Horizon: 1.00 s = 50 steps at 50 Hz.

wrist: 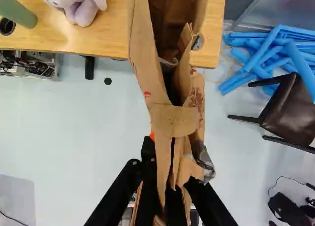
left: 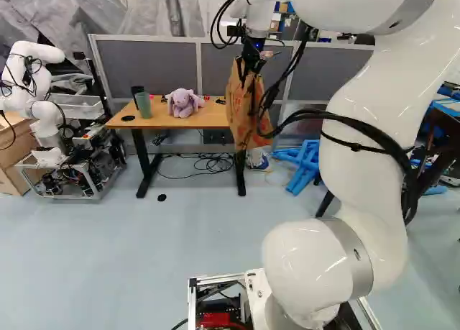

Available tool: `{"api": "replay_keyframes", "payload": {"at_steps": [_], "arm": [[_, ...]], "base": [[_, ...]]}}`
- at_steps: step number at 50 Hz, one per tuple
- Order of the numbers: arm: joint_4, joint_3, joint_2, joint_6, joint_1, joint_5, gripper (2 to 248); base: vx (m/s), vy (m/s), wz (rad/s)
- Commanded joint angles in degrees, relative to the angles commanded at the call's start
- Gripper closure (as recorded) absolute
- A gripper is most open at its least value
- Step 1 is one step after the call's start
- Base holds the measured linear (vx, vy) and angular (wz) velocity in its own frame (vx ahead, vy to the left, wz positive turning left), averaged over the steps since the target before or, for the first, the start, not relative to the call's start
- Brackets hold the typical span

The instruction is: Pick up the bag on the ground and place it on the table

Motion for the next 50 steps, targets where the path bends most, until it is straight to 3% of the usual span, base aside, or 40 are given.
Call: {"api": "replay_keyframes", "payload": {"at_steps": [50], "arm": [[0.0,0.0,0.0,0.0,0.0,0.0,229]], "base": [[0.016,0.0,-0.007]]}}
